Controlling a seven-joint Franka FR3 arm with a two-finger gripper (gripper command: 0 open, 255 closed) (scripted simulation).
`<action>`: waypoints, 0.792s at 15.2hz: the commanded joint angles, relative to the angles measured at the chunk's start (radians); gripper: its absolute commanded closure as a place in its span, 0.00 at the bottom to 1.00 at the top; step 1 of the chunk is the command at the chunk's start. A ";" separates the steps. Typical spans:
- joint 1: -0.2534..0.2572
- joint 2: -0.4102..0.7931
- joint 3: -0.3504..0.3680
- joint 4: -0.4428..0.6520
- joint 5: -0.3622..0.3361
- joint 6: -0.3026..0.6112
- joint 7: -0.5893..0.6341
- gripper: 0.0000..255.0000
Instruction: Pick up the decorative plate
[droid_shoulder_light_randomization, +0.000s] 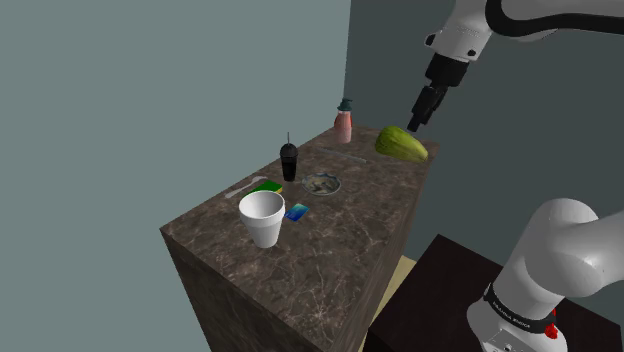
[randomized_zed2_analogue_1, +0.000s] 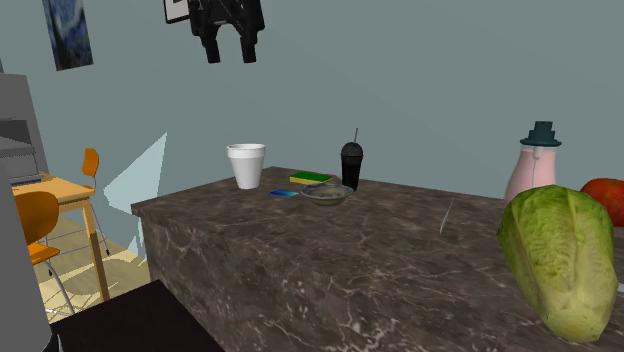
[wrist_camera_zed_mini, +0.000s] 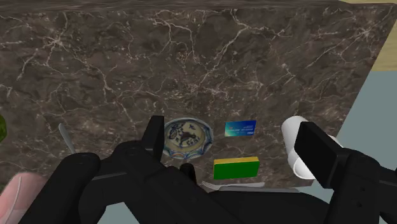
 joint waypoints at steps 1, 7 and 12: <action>0.000 0.000 0.000 0.000 0.000 0.000 0.000 0.00; 0.024 0.180 0.043 -0.004 -0.041 0.154 -0.040 0.00; 0.037 0.347 0.080 0.021 -0.086 0.269 -0.060 0.00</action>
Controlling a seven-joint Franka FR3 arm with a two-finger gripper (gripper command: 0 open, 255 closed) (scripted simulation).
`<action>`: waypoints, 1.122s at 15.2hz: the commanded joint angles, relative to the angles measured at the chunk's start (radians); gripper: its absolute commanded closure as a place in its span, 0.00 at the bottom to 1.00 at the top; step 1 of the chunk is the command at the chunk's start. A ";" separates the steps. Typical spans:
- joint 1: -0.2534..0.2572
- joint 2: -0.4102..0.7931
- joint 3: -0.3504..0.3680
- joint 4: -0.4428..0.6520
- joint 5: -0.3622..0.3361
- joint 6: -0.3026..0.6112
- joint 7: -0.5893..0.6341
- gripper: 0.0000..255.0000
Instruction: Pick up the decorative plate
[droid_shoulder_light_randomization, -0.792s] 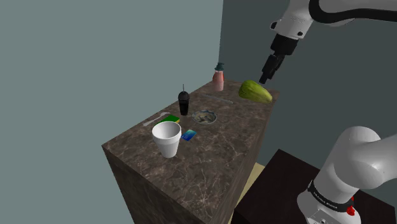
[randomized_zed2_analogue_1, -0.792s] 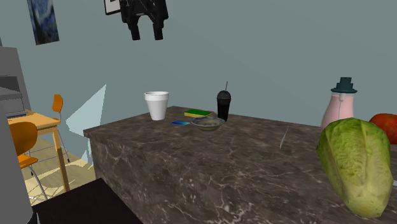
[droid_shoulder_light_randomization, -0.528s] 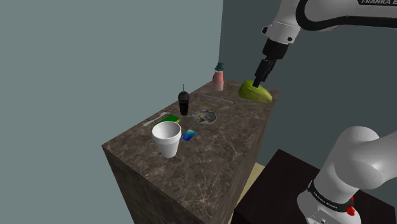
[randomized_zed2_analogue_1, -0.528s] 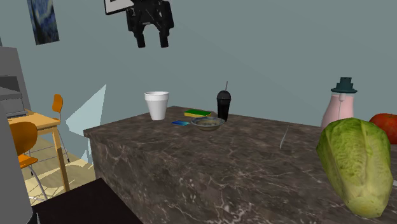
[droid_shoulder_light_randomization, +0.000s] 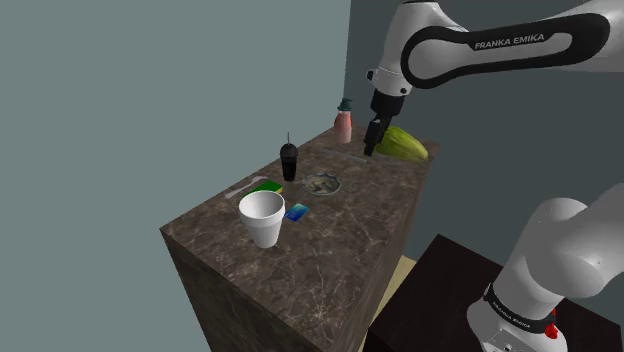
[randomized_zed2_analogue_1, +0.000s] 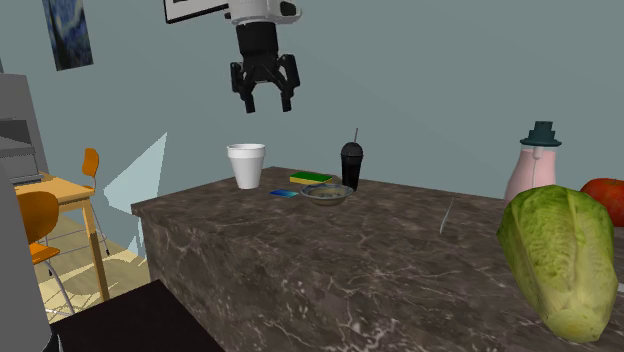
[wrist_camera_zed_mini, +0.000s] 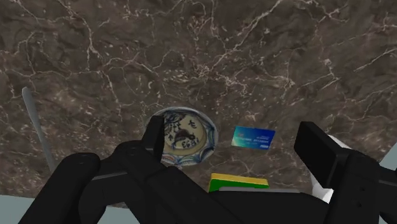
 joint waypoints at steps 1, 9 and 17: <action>0.004 0.069 0.014 0.013 -0.022 0.046 -0.008 0.00; 0.014 0.359 0.069 0.117 -0.139 0.184 -0.003 0.00; 0.042 0.664 0.095 0.288 -0.301 0.256 0.030 0.00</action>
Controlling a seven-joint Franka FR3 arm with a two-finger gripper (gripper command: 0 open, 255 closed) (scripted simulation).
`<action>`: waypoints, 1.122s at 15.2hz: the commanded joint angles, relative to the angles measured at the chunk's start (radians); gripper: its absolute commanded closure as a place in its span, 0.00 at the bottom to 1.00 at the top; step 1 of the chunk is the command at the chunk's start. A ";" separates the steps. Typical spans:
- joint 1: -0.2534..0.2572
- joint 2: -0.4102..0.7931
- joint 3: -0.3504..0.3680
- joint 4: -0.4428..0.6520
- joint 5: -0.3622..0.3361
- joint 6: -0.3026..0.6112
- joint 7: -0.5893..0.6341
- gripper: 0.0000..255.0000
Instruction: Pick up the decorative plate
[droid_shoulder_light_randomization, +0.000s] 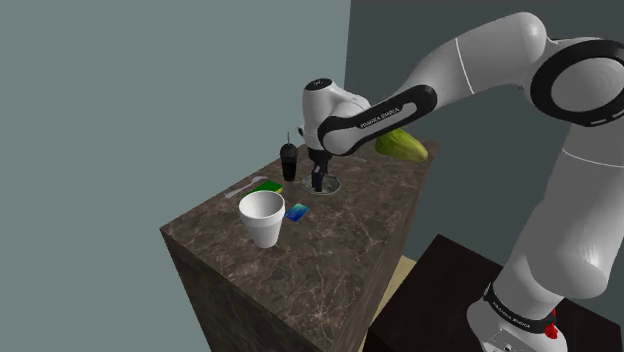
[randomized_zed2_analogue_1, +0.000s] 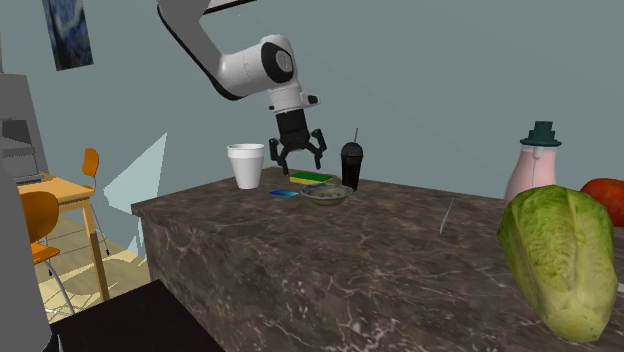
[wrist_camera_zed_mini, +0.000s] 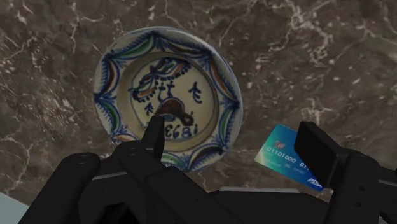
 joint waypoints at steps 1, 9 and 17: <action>0.006 0.059 0.000 0.040 -0.031 0.008 0.003 0.00; 0.008 0.110 -0.007 0.001 -0.057 0.093 0.035 0.00; 0.008 0.110 -0.008 0.001 -0.058 0.095 0.036 1.00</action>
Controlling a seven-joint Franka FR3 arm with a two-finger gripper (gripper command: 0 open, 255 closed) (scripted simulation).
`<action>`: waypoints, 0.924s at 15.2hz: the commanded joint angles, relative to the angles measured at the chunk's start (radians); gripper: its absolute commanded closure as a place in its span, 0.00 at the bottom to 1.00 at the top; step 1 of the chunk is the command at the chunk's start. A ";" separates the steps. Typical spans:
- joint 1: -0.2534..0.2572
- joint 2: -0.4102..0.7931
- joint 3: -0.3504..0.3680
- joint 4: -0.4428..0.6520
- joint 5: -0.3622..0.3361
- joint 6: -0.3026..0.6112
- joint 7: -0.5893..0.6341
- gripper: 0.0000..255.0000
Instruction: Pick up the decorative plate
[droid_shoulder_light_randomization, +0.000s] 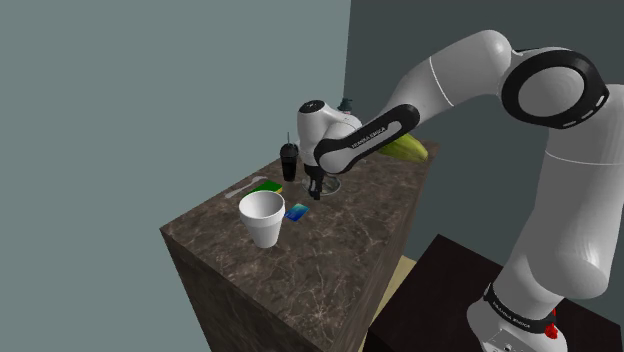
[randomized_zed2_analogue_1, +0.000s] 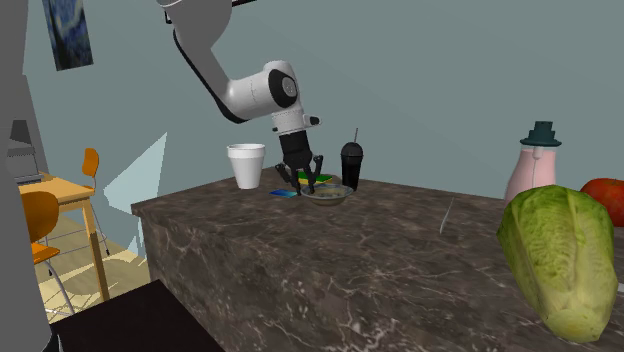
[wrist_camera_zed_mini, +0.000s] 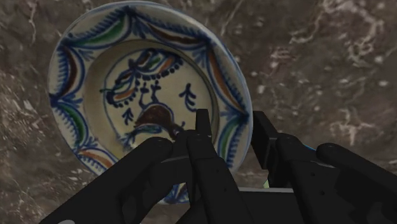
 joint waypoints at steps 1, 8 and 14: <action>0.000 0.001 0.000 0.000 0.000 0.000 0.000 1.00; -0.002 -0.034 0.005 0.024 0.019 -0.056 -0.022 1.00; -0.002 -0.069 0.009 0.061 0.038 -0.125 -0.046 1.00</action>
